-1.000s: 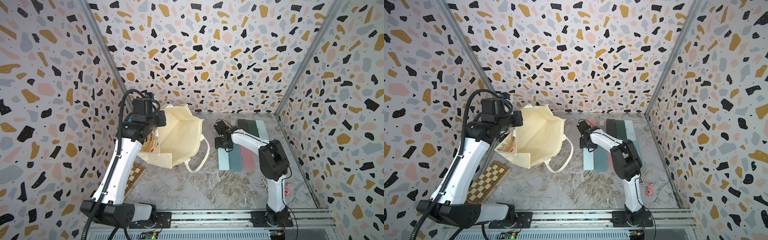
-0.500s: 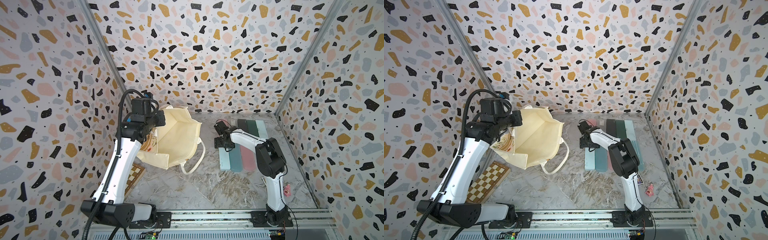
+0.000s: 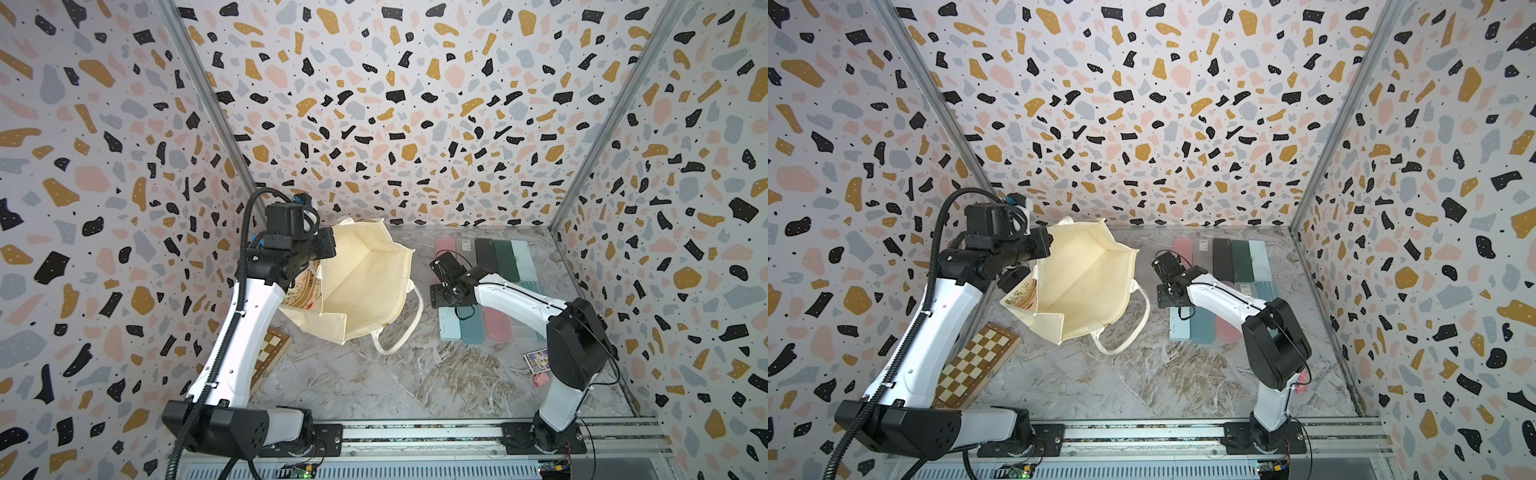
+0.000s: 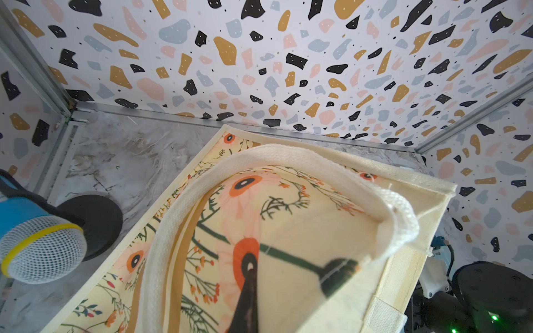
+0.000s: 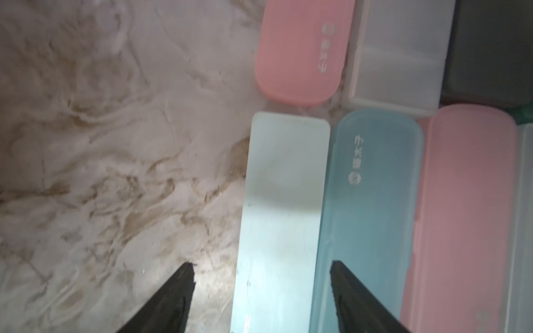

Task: Take out the pencil case from the canvas bag
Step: Place the pencil case at the center of the board.

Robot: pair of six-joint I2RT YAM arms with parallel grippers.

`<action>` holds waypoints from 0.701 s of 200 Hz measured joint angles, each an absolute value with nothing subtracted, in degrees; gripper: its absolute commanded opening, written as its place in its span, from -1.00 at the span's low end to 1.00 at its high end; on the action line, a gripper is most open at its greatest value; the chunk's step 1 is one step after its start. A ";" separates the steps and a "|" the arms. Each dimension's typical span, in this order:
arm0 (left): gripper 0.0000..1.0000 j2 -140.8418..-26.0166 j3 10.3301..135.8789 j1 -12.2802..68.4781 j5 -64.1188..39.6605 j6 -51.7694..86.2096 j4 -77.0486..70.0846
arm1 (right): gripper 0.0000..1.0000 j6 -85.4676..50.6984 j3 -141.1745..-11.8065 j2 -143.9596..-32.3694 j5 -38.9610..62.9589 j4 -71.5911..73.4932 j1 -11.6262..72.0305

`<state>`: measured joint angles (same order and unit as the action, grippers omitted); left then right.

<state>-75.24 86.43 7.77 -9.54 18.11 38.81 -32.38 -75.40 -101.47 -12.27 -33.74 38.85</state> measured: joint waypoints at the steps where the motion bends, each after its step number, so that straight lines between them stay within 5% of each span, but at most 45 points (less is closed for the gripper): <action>1: -1.00 -75.13 86.26 7.77 -9.65 18.17 38.81 | 0.45 -32.40 -75.18 -101.38 -12.25 -33.71 38.92; 56: -1.00 -70.28 81.71 7.77 -11.29 20.10 38.98 | 0.63 -33.76 -69.52 -101.12 -12.23 -33.39 39.35; 140: -1.00 -69.10 81.45 7.77 -11.05 20.16 39.35 | 0.61 -34.44 -69.47 -103.68 -11.53 -31.38 39.40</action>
<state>-69.10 81.45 7.77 -11.05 20.16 39.35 -34.44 -69.47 -103.68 -11.53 -31.38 39.40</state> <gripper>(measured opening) 0.047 0.816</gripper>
